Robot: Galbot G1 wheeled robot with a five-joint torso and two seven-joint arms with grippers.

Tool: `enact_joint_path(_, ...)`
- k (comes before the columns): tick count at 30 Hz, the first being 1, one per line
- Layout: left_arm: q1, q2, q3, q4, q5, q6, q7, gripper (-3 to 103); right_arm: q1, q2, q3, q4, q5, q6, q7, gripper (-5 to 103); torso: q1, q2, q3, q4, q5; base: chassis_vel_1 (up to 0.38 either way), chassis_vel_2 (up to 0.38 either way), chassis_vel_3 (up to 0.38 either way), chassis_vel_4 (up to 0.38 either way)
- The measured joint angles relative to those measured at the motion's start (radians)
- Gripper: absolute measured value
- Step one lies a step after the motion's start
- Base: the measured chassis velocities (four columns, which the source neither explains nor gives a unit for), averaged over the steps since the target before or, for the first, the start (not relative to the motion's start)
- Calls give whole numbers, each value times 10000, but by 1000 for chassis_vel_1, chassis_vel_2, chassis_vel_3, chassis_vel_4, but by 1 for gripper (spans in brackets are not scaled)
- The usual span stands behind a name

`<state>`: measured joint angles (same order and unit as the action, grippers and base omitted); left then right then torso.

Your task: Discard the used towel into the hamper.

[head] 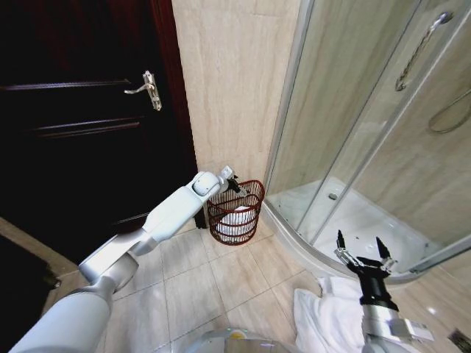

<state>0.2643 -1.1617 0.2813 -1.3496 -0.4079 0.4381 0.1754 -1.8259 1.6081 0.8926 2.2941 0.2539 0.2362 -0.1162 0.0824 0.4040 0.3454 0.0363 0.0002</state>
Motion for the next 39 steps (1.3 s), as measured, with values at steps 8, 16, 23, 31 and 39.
enact_joint_path(8, 3451, 282, -2106, -2272, 102, -3353, -2843, 100, -9, -3, -77, 135, -72, -27, -45, 100, 1, -1, 3, 5, -10, 0, 0, 0, 0)
enact_joint_path(16, 7548, 384, -4667, -5536, 1911, -3750, -5009, 100, -83, -1, -124, 111, -25, 37, -777, 100, -2, 2, -1, 5, 1, 0, 0, 0, 0)
enact_joint_path(23, 10712, -535, -6749, -6190, 3115, -4886, -4870, 100, -41, 0, -204, -110, -342, -28, -866, 100, -2, 2, -1, 6, -5, 0, 0, 0, 0)
enact_joint_path(31, 12955, -494, -8574, -6666, 1723, -6201, -2948, 100, -230, 0, -219, -89, -532, 40, -630, 100, -2, 2, 0, 4, -3, 0, 0, 0, 0)
enact_joint_path(39, 13972, -261, -9921, -7921, -334, -5607, -2143, 100, -434, 0, -515, 251, -593, -106, -545, 100, -1, 2, 0, 3, -4, 0, 0, 0, 0)
